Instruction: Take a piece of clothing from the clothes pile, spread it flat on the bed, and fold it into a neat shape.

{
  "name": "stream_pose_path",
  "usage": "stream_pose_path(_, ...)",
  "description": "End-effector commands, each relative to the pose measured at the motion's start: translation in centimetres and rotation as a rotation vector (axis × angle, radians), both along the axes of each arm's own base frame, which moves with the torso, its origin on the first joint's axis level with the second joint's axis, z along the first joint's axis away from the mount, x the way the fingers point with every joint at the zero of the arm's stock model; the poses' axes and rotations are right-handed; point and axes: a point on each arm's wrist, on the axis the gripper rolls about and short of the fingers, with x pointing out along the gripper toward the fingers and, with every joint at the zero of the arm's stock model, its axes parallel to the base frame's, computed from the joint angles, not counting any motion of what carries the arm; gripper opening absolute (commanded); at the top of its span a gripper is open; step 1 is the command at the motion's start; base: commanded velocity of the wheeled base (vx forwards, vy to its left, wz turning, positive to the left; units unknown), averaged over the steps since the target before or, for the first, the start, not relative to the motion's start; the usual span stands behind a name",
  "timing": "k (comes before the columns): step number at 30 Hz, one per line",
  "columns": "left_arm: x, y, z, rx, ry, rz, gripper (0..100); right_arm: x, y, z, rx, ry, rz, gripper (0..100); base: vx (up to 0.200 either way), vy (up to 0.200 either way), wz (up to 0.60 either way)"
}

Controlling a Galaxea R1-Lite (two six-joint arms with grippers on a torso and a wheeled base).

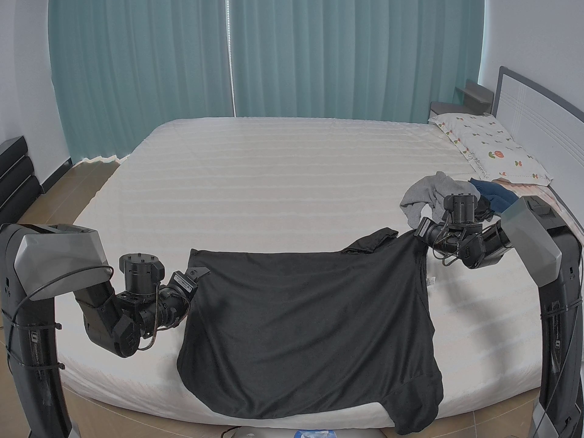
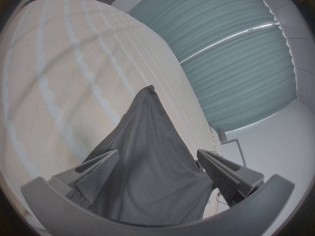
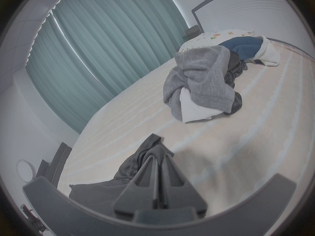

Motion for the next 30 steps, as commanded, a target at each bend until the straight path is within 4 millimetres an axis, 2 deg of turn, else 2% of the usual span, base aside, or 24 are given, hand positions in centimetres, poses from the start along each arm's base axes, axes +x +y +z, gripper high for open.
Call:
stream_pose_path(1,0.1,0.0,-0.4,0.016,0.004,-0.006,100,-0.2,0.6,-0.9,-0.017,0.025,0.005,100,0.0,0.0,0.0)
stream_pose_path(4,0.1,0.1,-0.4,0.034,-0.004,-0.013,100,-0.7,0.6,-1.9,-0.022,0.055,0.008,100,0.0,0.0,0.0)
stream_pose_path(7,0.0,0.4,-0.5,0.044,0.006,-0.011,100,-1.1,0.3,-1.9,-0.013,0.07,0.003,100,0.0,0.0,0.0)
stream_pose_path(11,-1.9,1.2,-1.7,0.19,0.089,-0.085,100,-3.1,-0.6,0.5,0.043,0.081,-0.005,100,0.0,0.0,0.0)
stream_pose_path(14,-3.2,1.5,-1.6,0.257,0.099,-0.13,100,-5.2,-0.7,1.9,0.093,0.107,0.02,100,0.0,0.0,0.0)
stream_pose_path(15,-3.2,1.5,-1.6,0.257,0.099,-0.13,100,-5.2,-0.7,1.9,0.093,0.107,0.02,100,0.0,0.0,0.0)
stream_pose_path(16,-4.1,1.6,-0.8,0.284,0.093,-0.157,100,-7.3,-0.6,2.6,0.117,0.141,0.027,100,0.0,0.0,0.0)
stream_pose_path(22,-6.6,1.7,0.6,0.323,0.119,-0.239,100,-12.9,0.6,2.5,0.203,0.215,0.029,100,0.0,0.0,0.0)
stream_pose_path(24,-6.9,1.6,0.7,0.325,0.134,-0.247,100,-13.9,0.7,2.5,0.212,0.215,0.028,100,0.0,0.0,0.0)
stream_pose_path(25,-7.2,1.2,0.7,0.329,0.151,-0.268,100,-15.6,0.9,2.5,0.214,0.212,0.039,100,0.0,0.0,0.0)
stream_pose_path(27,-7.3,1.0,0.6,0.33,0.151,-0.277,100,-17.5,1.0,2.5,0.223,0.208,0.047,100,0.0,0.0,0.0)
stream_pose_path(28,-7.3,1.0,0.6,0.329,0.152,-0.279,100,-17.7,1.0,2.4,0.223,0.209,0.047,100,0.0,0.0,0.0)
stream_pose_path(30,-7.5,0.7,0.3,0.334,0.163,-0.294,100,-19.8,1.3,1.5,0.225,0.236,0.057,100,0.0,0.0,0.0)
